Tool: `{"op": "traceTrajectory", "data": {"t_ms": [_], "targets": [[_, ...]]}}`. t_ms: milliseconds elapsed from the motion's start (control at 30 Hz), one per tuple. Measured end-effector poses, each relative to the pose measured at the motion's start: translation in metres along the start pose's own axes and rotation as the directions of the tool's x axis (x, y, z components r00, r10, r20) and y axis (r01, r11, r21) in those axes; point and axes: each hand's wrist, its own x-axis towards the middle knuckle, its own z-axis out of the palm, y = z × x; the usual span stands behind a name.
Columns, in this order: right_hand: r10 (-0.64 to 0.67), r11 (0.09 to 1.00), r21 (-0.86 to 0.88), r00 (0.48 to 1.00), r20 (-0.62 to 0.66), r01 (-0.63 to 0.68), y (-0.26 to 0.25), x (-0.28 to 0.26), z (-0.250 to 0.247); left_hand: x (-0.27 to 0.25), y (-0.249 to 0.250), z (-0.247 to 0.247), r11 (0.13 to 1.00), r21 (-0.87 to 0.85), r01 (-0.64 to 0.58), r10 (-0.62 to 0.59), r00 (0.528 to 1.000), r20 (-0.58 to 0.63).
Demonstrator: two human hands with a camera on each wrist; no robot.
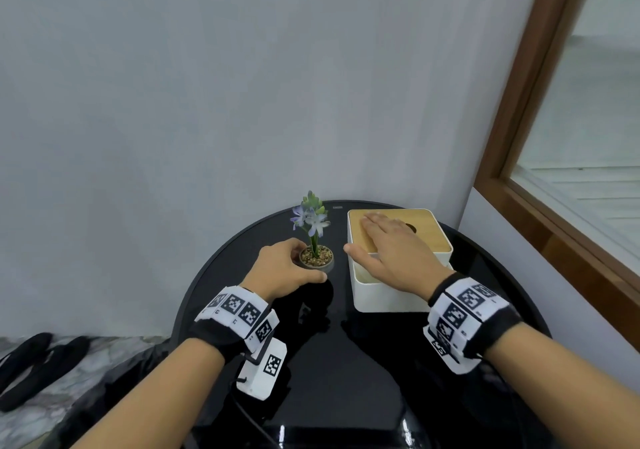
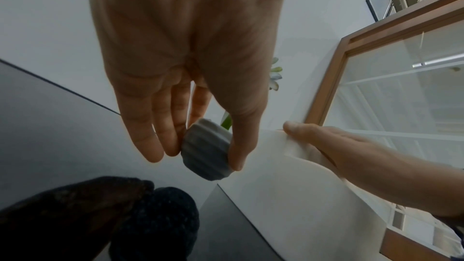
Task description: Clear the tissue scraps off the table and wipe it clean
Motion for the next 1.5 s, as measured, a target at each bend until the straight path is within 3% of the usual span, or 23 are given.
{"op": "traceTrajectory", "data": {"t_ms": [1233, 1500], "targets": [[-0.011, 0.998, -0.058, 0.995, -0.100, 0.006, -0.005, -0.006, 0.000, -0.026, 0.014, 0.012, 0.992, 0.078, 0.104, -0.106, 0.994, 0.034], [0.023, 0.997, 0.081, 0.989, -0.144, -0.011, -0.006, -0.030, -0.020, -0.043, 0.019, 0.005, 0.986, 0.140, 0.087, -0.091, 0.995, 0.027]]}}
